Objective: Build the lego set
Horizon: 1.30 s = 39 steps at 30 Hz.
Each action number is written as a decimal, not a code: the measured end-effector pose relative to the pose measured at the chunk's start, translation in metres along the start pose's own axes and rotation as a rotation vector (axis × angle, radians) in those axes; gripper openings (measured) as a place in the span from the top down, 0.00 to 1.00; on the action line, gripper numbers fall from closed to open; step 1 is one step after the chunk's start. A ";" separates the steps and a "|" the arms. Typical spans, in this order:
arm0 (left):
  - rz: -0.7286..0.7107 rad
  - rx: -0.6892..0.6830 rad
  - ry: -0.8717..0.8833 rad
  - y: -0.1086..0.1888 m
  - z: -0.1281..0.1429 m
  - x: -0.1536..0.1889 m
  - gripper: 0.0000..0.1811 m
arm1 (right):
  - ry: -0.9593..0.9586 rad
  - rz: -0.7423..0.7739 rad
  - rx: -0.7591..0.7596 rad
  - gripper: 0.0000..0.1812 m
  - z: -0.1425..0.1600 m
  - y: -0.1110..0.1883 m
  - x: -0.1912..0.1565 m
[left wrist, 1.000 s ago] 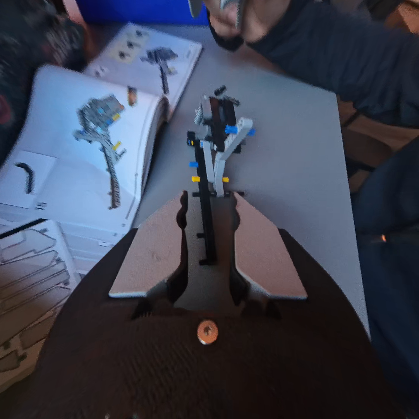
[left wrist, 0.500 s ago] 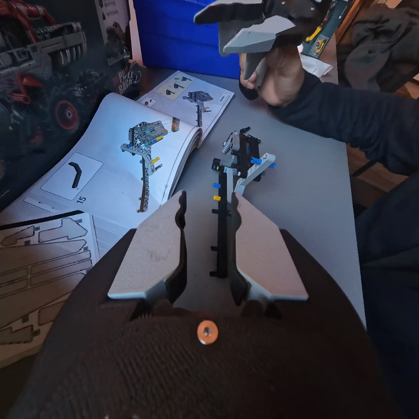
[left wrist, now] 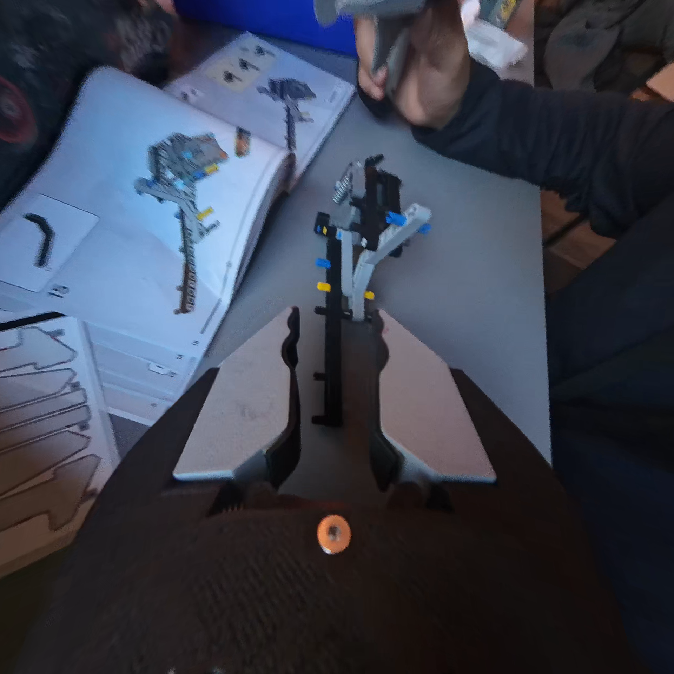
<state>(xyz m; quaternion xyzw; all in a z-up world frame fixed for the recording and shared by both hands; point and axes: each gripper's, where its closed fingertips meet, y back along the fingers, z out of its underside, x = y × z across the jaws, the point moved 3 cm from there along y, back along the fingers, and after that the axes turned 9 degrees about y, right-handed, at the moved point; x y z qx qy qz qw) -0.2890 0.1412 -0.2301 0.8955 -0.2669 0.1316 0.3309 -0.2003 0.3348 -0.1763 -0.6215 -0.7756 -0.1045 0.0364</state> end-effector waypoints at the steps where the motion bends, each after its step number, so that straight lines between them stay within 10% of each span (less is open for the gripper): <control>1: 0.006 -0.037 -0.006 -0.002 0.005 0.001 0.80 | 0.004 0.011 0.004 0.68 -0.001 0.001 0.002; 14: 0.002 -0.179 -0.033 -0.012 0.026 -0.001 0.96 | -0.021 0.125 0.075 0.69 -0.015 0.025 0.025; 22: 0.090 -0.138 0.125 -0.012 0.020 0.000 0.96 | 0.044 -0.538 -0.079 0.70 -0.006 0.009 -0.082; 39: 0.123 -0.165 0.063 -0.016 0.023 0.012 0.93 | -0.223 -0.657 -0.364 0.83 0.026 -0.020 -0.109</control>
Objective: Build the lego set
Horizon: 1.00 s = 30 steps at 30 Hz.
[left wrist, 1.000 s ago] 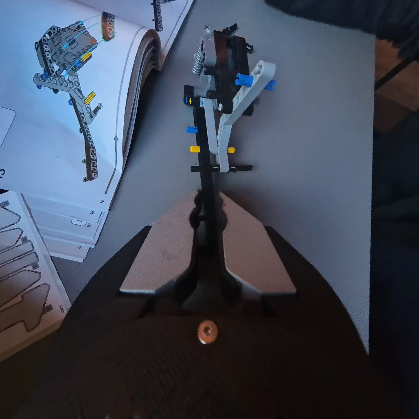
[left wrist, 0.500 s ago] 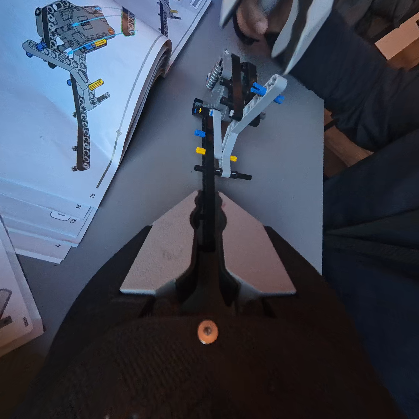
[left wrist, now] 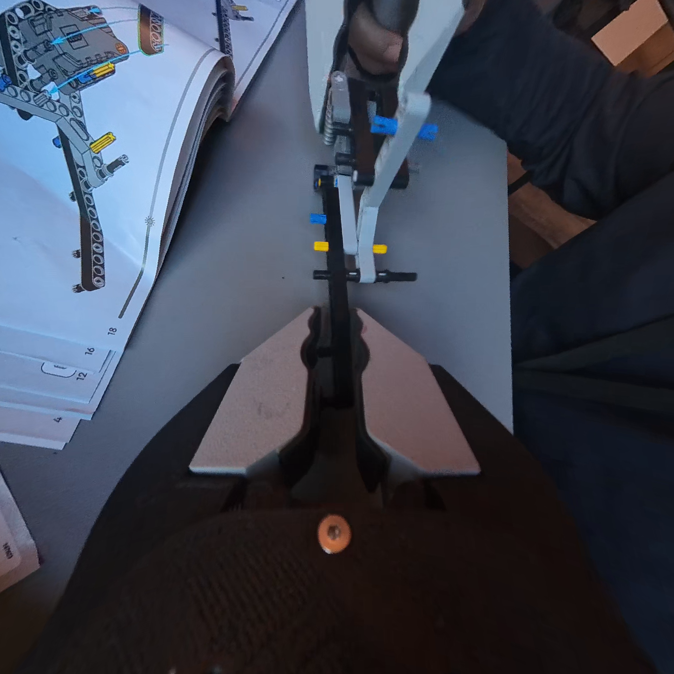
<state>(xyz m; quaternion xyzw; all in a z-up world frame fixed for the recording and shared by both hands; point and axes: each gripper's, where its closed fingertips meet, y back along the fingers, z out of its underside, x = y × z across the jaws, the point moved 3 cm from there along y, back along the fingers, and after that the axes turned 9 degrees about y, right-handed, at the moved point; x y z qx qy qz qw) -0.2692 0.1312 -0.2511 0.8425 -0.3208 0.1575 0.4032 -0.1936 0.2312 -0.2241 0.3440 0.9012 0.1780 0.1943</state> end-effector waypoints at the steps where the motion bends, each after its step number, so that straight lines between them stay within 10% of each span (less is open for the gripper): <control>1: -0.007 -0.010 -0.010 -0.001 0.001 0.000 0.89 | -0.063 -0.034 0.006 0.83 0.000 0.000 0.000; 9: -0.030 -0.073 -0.093 -0.008 0.009 0.006 0.95 | -0.448 -0.170 0.078 0.84 0.005 0.000 0.009; 24: 0.051 -0.098 -0.015 -0.003 0.013 0.006 0.94 | -0.344 -0.053 0.237 0.78 -0.014 0.030 0.025; 30: 0.051 -0.062 0.004 0.006 0.008 0.003 0.76 | -0.147 0.142 0.314 0.77 -0.028 0.055 0.032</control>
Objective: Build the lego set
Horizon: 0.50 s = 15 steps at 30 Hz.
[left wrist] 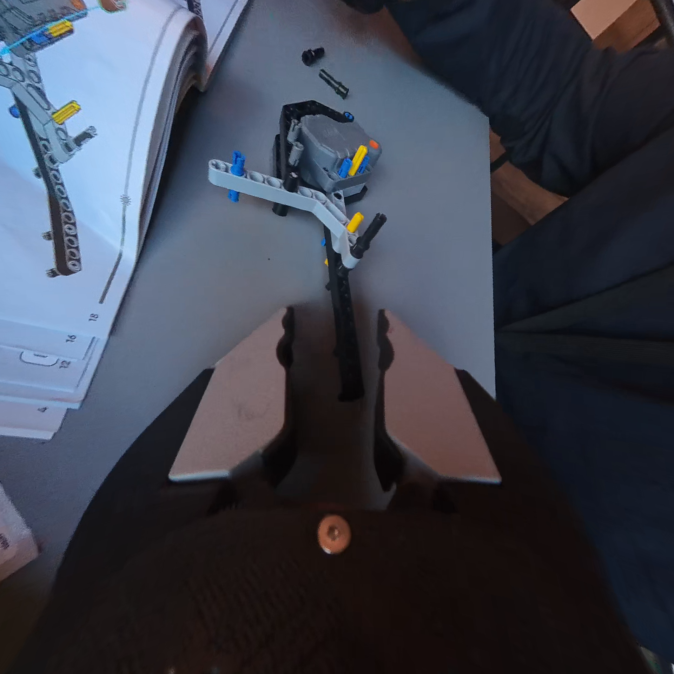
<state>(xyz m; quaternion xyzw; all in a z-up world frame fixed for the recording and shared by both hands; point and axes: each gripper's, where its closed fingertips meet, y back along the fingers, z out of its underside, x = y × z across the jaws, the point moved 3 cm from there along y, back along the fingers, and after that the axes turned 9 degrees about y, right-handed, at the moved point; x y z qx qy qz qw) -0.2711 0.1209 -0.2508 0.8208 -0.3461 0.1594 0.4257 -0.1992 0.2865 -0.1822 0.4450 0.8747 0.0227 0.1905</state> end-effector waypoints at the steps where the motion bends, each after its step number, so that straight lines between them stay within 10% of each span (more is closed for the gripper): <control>1: -0.009 0.007 0.003 0.002 -0.001 -0.002 0.73 | 0.030 0.024 0.041 0.77 -0.007 0.005 0.001; 15: -0.149 0.287 -0.022 0.026 -0.037 -0.021 0.75 | 0.287 0.507 0.361 0.82 -0.062 0.107 0.015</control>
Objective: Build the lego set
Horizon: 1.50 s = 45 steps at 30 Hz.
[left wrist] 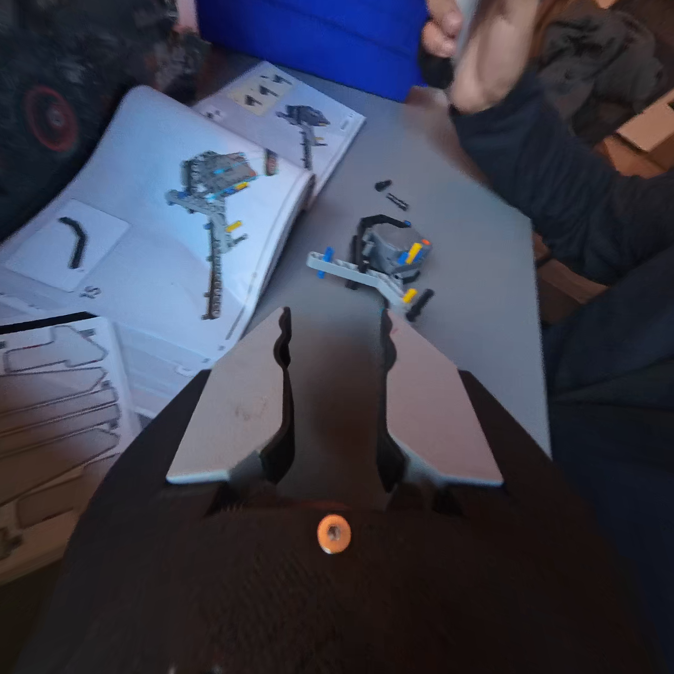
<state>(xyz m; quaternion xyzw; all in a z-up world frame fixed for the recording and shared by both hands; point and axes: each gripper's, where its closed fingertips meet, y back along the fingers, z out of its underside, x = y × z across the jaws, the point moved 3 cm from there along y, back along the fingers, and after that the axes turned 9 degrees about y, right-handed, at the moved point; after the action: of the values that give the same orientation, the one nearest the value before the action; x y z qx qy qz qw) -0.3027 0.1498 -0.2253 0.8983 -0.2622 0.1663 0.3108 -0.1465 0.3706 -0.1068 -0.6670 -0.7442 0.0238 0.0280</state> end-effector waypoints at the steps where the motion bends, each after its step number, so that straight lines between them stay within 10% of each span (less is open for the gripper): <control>1: -0.038 0.011 0.004 0.000 -0.001 -0.006 0.75 | -0.003 0.018 0.013 0.82 -0.001 0.004 0.004; 45: -0.197 -0.033 0.020 -0.006 0.003 -0.031 0.78 | 0.250 0.318 0.099 0.77 -0.007 0.037 0.041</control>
<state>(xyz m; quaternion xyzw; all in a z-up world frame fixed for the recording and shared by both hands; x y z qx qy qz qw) -0.3232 0.1630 -0.2450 0.9128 -0.1725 0.1394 0.3431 -0.1138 0.4155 -0.1022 -0.7717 -0.6180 -0.0185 0.1490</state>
